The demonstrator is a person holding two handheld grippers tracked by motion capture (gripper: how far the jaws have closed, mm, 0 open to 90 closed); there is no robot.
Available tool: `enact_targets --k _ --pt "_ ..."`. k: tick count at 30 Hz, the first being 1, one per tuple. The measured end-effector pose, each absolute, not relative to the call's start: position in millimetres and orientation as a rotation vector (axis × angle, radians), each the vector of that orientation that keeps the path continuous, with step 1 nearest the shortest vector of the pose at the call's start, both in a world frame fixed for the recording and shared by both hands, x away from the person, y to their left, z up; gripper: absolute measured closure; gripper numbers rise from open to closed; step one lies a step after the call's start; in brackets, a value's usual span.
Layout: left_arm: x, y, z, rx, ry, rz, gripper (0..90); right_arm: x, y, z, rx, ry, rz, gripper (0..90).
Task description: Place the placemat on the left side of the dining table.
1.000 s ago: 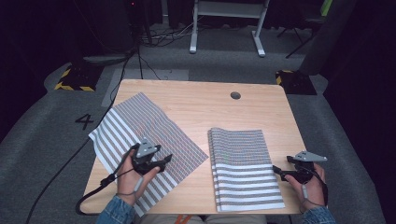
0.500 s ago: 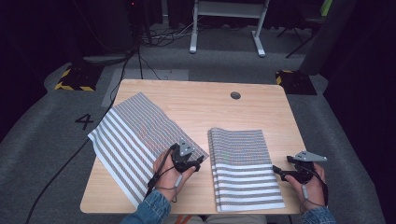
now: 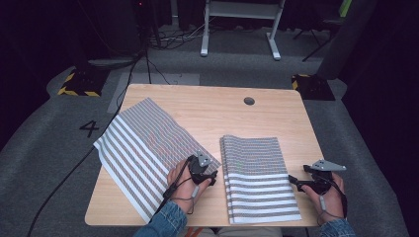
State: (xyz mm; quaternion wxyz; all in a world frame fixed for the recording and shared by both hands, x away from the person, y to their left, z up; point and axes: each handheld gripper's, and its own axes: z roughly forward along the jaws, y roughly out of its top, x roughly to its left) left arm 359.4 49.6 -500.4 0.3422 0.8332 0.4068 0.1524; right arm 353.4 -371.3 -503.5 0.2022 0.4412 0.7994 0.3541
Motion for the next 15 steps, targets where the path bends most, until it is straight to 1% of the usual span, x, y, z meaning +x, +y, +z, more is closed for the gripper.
enact_targets --k 2,10,11,12,13,15 --pt "359.5 48.9 -500.3 2.167 1.058 0.409 28.3 353.4 -371.3 -503.5 1.232 2.232 0.989 18.5" --pt "360.0 48.8 -500.4 2.168 1.057 0.414 27.8 353.3 -371.3 -503.5 1.233 2.233 0.989 18.5" --pt "359.9 48.9 -500.6 2.156 1.069 0.415 28.9 353.4 -371.3 -503.5 1.231 2.232 0.989 18.5" --pt "360.2 49.7 -500.5 2.151 1.07 0.415 32.0 353.4 -371.3 -503.5 1.232 2.232 0.989 18.5" --pt "361.0 52.0 -499.9 2.139 1.079 0.426 38.4 353.3 -371.3 -503.4 1.233 2.232 0.99 18.5" --pt "361.7 54.7 -500.1 2.126 1.088 0.421 46.0 353.3 -371.3 -503.5 1.232 2.232 0.989 18.5"
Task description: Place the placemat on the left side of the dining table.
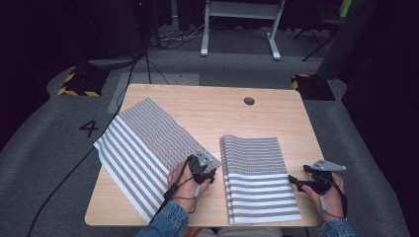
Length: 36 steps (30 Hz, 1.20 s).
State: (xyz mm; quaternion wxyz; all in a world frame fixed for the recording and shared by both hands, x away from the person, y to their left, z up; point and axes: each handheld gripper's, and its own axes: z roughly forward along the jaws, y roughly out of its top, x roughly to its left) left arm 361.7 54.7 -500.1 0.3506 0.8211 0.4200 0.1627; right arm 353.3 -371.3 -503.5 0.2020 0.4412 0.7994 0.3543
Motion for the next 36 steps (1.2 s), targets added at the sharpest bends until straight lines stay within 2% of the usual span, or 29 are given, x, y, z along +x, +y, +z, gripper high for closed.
enact_targets --k 2,5,8,10,14,18,24,29,36 --pt "363.3 59.4 -500.0 2.116 1.098 0.425 56.8 353.2 -371.2 -503.5 1.233 2.233 0.989 18.5" --pt "364.4 62.5 -500.2 2.112 1.102 0.441 65.8 353.2 -371.2 -503.5 1.233 2.233 0.989 18.5" --pt "366.5 66.8 -499.8 2.114 1.099 0.458 79.3 353.2 -371.2 -503.5 1.233 2.233 0.99 18.5" --pt "369.9 71.8 -499.7 2.106 1.089 0.429 83.9 353.3 -371.3 -503.5 1.232 2.232 0.989 18.5" --pt "374.5 85.5 -497.0 2.052 1.083 0.319 87.0 353.3 -371.3 -503.5 1.233 2.233 0.99 18.5" --pt "369.2 88.5 -487.8 2.051 1.02 0.321 87.8 353.4 -371.4 -503.4 1.233 2.233 0.99 18.6" --pt "349.7 91.1 -468.9 2.019 0.862 0.251 88.0 353.3 -371.2 -503.4 1.233 2.233 0.99 18.6" --pt "330.8 89.3 -457.2 2.075 0.68 0.187 88.0 353.3 -371.3 -503.3 1.235 2.233 0.991 18.6" --pt "312.5 96.9 -458.6 2.168 0.553 0.032 88.0 353.3 -371.3 -503.4 1.232 2.233 0.989 18.6"
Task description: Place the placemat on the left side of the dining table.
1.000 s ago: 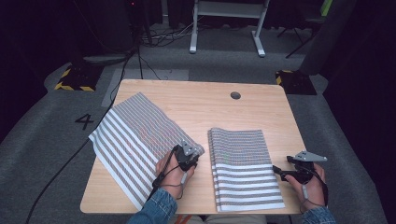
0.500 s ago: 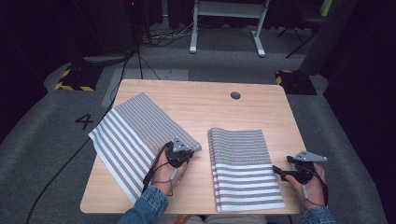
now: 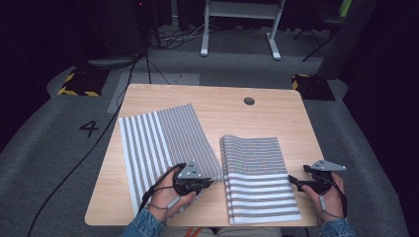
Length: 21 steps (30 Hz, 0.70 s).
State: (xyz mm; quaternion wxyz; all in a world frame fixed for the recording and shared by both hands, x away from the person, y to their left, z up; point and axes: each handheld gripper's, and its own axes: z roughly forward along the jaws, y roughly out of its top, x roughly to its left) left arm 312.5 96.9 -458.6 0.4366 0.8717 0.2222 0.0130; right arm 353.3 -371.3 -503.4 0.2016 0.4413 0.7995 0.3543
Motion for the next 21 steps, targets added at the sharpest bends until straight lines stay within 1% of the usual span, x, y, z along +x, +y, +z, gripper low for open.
enact_targets --k 1,6,9,10,11,12,13,14,16,18,21 --pt "310.6 99.5 -459.1 2.188 0.517 0.0 87.8 353.2 -371.2 -503.4 1.234 2.233 0.99 18.6" --pt "301.7 115.3 -459.8 2.2 0.446 -0.12 86.8 353.3 -371.3 -503.4 1.233 2.233 0.989 18.6" --pt "297.8 120.8 -459.8 2.188 0.459 -0.162 78.3 353.3 -371.3 -503.4 1.233 2.233 0.989 18.6" --pt "296.6 121.7 -460.1 2.172 0.461 -0.184 73.0 353.3 -371.3 -503.4 1.232 2.233 0.989 18.6" --pt "295.7 122.4 -460.3 2.167 0.478 -0.177 61.4 353.4 -371.3 -503.4 1.232 2.232 0.99 18.6" --pt "295.1 122.6 -460.5 2.168 0.499 -0.123 45.6 353.3 -371.3 -503.4 1.233 2.233 0.989 18.6" --pt "295.8 124.5 -460.0 2.184 0.512 -0.051 36.3 353.4 -371.3 -503.5 1.232 2.232 0.99 18.6" --pt "297.1 127.6 -459.1 2.183 0.534 0.003 35.0 353.4 -371.3 -503.4 1.232 2.232 0.99 18.6" --pt "298.4 135.0 -457.9 2.149 0.616 0.048 35.0 353.4 -371.3 -503.5 1.232 2.232 0.99 18.6" --pt "295.9 144.0 -456.3 2.125 0.715 0.121 38.0 353.4 -371.3 -503.5 1.232 2.232 0.99 18.6" --pt "288.8 155.9 -455.8 2.114 0.827 0.164 39.6 353.4 -371.4 -503.4 1.232 2.232 0.99 18.6"
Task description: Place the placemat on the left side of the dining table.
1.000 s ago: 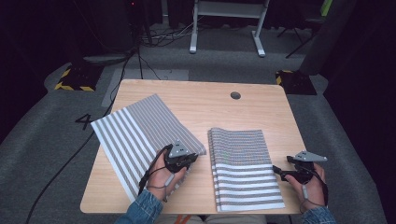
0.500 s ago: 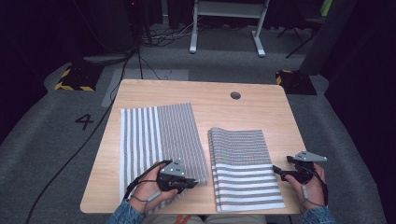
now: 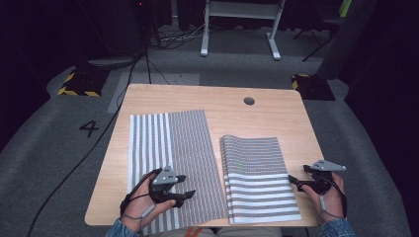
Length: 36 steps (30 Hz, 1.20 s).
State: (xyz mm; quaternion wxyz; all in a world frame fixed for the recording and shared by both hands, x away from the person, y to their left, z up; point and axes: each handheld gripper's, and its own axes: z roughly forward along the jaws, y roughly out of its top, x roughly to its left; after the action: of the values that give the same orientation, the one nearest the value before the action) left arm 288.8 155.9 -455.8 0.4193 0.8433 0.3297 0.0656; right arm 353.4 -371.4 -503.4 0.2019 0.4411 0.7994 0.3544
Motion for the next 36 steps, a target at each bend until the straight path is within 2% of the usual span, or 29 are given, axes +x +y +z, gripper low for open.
enact_targets --k 9,16,20,23,32,36 --pt "249.7 195.2 -468.6 2.063 1.137 0.339 40.0 353.3 -371.3 -503.4 1.233 2.233 0.99 18.6" --pt "238.3 213.5 -490.2 2.101 1.254 0.356 37.8 353.4 -371.4 -503.5 1.231 2.233 0.989 18.6" --pt "234.3 215.9 -496.2 2.076 1.252 0.359 36.2 353.4 -371.3 -503.5 1.232 2.232 0.99 18.6" --pt "232.6 214.1 -496.2 2.122 1.231 0.425 42.4 353.5 -371.4 -503.4 1.233 2.233 0.991 18.6" --pt "230.0 213.7 -498.5 2.096 1.231 0.449 46.5 354.1 -371.4 -503.4 1.231 2.235 0.99 18.6" --pt "230.5 213.6 -497.8 2.097 1.24 0.46 52.4 354.1 -371.4 -503.4 1.229 2.235 0.989 18.6"
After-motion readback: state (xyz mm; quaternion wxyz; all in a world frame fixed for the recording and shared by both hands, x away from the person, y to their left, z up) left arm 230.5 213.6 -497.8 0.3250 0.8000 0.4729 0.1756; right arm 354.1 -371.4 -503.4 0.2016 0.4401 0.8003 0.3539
